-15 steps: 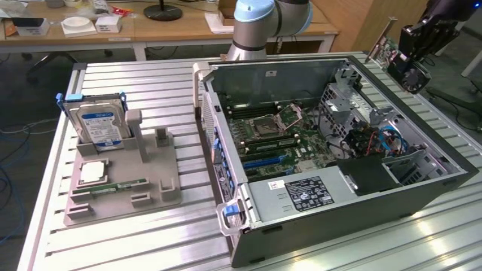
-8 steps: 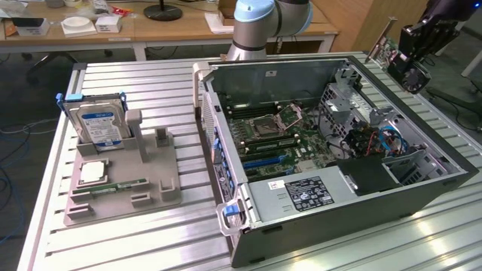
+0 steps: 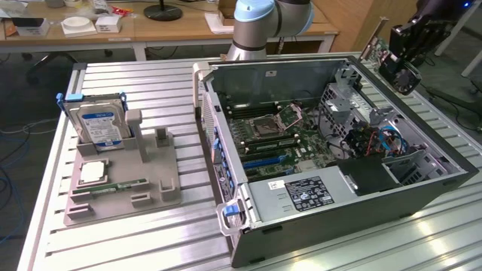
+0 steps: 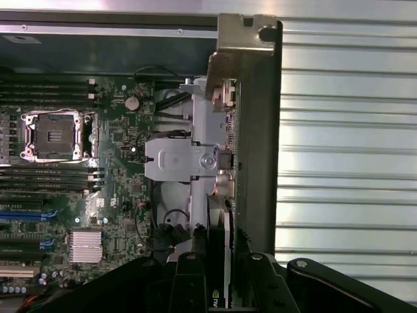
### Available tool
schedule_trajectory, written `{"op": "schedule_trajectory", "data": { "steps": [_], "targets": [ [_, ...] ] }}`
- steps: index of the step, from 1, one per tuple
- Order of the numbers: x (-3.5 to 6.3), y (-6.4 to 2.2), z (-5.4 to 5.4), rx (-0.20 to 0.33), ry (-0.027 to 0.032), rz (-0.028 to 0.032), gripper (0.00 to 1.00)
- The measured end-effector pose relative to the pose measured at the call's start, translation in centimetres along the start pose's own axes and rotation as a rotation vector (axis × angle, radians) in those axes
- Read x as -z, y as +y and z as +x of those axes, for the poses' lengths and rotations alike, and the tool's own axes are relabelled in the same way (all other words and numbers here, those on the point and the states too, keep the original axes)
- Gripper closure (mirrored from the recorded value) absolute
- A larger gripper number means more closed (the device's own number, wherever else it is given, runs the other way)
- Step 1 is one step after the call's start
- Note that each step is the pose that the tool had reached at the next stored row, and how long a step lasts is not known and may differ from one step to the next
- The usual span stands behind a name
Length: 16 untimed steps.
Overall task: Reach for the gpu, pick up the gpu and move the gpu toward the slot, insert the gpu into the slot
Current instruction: 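Insert the gpu into the slot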
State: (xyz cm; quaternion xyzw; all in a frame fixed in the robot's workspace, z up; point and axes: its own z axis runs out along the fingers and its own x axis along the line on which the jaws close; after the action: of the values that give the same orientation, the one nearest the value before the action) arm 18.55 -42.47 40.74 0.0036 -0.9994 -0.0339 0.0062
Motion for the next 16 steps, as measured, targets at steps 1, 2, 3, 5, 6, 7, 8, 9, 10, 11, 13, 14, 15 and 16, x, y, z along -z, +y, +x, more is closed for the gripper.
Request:
{"op": "schedule_trajectory", "data": {
  "steps": [1, 2, 3, 5, 6, 7, 8, 9, 10, 11, 13, 14, 15, 16],
  "targets": [
    [0.00, 0.00, 0.0, 0.000, 0.0001, 0.0001, 0.73],
    [0.00, 0.00, 0.0, 0.000, 0.0002, 0.0000, 0.73],
    [0.00, 0.00, 0.0, 0.000, 0.0001, 0.0000, 0.73],
    [0.00, 0.00, 0.0, 0.000, 0.0002, 0.0001, 0.73],
    [0.01, 0.00, 0.0, 0.000, 0.0002, 0.0001, 0.73],
    [0.00, 0.01, 0.1, 0.000, 0.0001, 0.0002, 0.73],
    [0.00, 0.01, 0.2, 0.000, 0.0002, 0.0001, 0.73],
    [-0.01, 0.00, 0.4, 0.000, 0.0002, 0.0000, 0.73],
    [-0.01, 0.01, 0.7, 0.000, 0.0001, 0.0001, 0.73],
    [-0.01, 0.01, 1.0, 0.000, 0.0001, 0.0000, 0.73],
    [-0.02, 0.01, 1.6, 0.000, 0.0002, 0.0001, 0.73],
    [-0.03, 0.01, 1.9, 0.001, 0.0002, 0.0001, 0.73],
    [-0.03, 0.01, 2.2, 0.001, 0.0002, 0.0000, 0.73],
    [-0.03, 0.02, 2.5, 0.002, 0.0003, 0.0002, 0.73]
  ]
}}
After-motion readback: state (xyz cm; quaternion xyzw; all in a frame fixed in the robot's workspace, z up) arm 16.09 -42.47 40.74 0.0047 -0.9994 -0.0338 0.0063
